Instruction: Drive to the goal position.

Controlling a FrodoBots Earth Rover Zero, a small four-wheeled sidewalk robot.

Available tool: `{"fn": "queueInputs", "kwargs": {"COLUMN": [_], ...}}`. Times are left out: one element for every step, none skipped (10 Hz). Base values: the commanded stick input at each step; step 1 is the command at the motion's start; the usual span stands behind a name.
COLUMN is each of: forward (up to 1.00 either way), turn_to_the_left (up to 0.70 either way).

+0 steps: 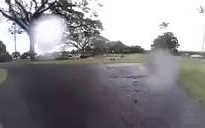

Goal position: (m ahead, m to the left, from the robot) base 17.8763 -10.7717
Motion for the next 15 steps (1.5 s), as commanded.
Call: {"fn": "queueInputs", "kwargs": {"forward": [0.85, 0.85, 0.85, 0.85, 0.85, 0.85, 0.85, 0.85, 0.85, 0.85, 0.85, 0.85, 0.85, 0.85, 0.85], "turn_to_the_left": [0.00, 0.00, -0.01, -0.15, -0.34, -0.26, -0.04, 0.00, 0.00, -0.02, -0.10, -0.34, -0.34, -0.34, -0.34]}}
